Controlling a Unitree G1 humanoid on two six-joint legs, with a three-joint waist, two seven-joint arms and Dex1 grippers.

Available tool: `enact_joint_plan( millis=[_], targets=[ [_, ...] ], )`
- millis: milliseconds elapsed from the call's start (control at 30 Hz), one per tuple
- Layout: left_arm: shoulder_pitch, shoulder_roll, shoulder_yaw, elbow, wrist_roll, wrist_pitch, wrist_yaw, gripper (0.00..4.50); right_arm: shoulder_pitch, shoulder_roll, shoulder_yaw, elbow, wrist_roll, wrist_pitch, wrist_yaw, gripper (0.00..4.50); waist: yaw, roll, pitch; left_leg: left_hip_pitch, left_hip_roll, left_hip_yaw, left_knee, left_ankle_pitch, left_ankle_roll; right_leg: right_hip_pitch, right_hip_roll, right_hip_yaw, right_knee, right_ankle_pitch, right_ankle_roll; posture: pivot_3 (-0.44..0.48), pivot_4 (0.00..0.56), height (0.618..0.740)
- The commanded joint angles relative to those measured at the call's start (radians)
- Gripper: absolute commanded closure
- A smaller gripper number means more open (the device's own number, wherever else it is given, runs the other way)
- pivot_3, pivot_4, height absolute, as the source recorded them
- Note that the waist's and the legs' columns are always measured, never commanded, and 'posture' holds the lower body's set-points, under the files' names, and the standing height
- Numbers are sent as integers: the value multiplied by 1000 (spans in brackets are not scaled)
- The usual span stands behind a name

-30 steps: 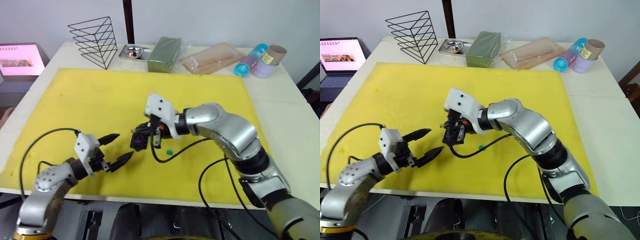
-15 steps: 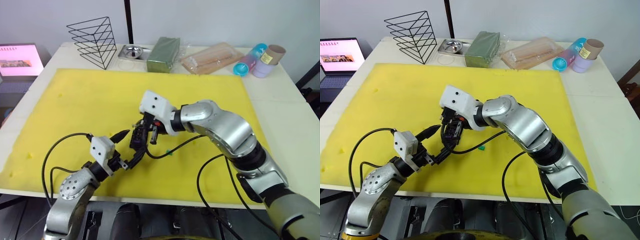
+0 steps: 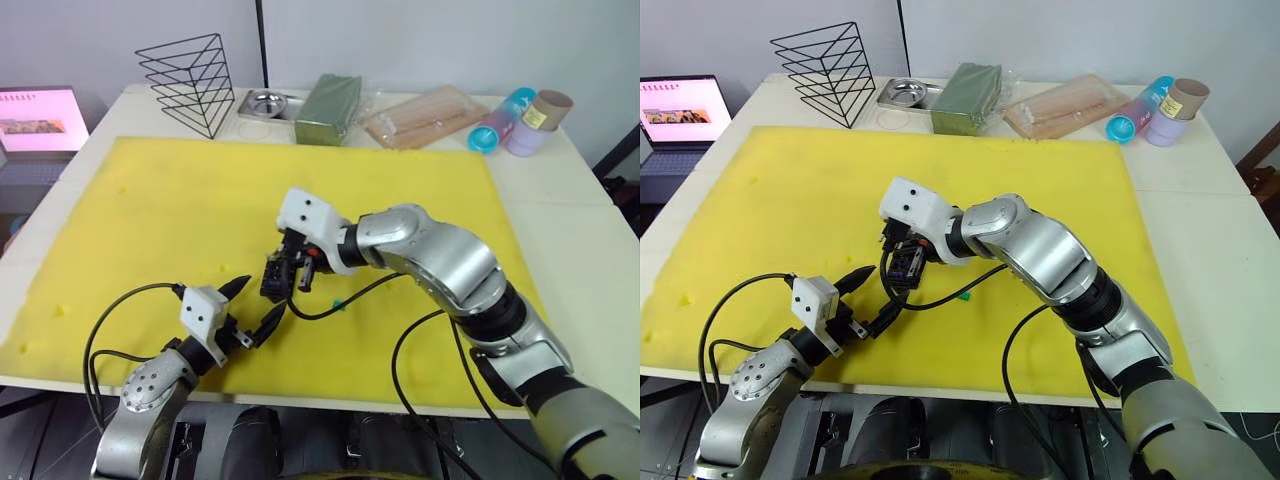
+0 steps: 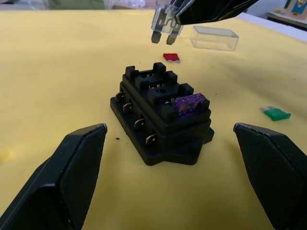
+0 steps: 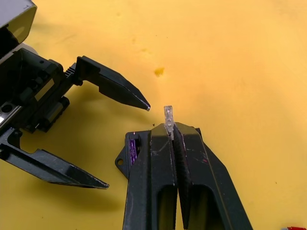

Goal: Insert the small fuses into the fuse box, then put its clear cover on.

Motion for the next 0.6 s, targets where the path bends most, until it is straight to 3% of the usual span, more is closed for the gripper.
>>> enact_joint_plan(
  millis=[33, 600],
  targets=[
    [-17, -3, 2, 29, 19, -76, -13, 19, -17, 3, 0, 0, -9, -12, -5, 4500, 0, 0, 0, 0, 0, 0, 0, 0, 0, 0, 0, 0, 0, 0, 0, 0, 150, 740],
    [-44, -19, -4, 48, 25, -119, -8, 19, 5, -2, 25, -11, 4, 7, 0, 4500, -1, 0, 0, 0, 0, 0, 0, 0, 0, 0, 0, 0, 0, 0, 0, 0, 150, 740]
  ],
)
